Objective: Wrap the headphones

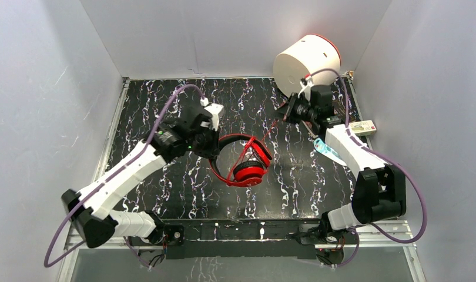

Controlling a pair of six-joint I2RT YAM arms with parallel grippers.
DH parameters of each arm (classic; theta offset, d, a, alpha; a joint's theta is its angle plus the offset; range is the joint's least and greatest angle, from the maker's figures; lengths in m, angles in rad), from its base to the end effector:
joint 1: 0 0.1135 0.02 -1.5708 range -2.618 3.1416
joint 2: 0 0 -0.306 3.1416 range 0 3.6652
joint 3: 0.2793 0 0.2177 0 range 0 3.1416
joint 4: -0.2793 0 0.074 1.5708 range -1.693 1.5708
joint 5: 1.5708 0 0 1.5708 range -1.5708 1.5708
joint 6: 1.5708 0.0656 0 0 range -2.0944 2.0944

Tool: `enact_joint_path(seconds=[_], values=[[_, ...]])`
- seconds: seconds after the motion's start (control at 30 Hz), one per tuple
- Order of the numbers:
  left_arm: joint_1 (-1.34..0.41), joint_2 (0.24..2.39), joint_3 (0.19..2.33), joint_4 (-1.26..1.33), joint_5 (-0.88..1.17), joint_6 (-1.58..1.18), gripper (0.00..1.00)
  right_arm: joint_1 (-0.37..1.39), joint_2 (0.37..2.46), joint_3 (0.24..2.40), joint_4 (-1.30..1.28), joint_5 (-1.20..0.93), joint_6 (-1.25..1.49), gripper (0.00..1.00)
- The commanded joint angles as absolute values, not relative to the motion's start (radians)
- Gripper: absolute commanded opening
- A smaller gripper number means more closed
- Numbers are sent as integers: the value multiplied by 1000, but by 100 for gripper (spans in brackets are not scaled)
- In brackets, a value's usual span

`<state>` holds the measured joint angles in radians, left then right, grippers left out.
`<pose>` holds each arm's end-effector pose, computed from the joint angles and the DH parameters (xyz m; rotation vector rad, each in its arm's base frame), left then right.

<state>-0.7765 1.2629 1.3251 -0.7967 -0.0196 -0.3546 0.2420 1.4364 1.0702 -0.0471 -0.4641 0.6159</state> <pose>0.1692 -0.1645 0.3845 0.4861 2.3193 -0.5447 0.3011 0.1046 0.3446 0.0703 2.0804 1.0011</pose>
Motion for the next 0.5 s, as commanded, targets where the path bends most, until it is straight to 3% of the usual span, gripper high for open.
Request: enact_joint_path(seconds=[0.0,0.2,0.47], values=[[-816,1306,1272,-856,-310,-334,0,229,1456,1249,-84,-513,550,0],[-817,1384,1272,-819,-537,-437,0,256,1434,1270,5,-677,654,0],[-817,1471,1377,-800,-717,-578,0,416,1377,1155,204,-716,867,0]])
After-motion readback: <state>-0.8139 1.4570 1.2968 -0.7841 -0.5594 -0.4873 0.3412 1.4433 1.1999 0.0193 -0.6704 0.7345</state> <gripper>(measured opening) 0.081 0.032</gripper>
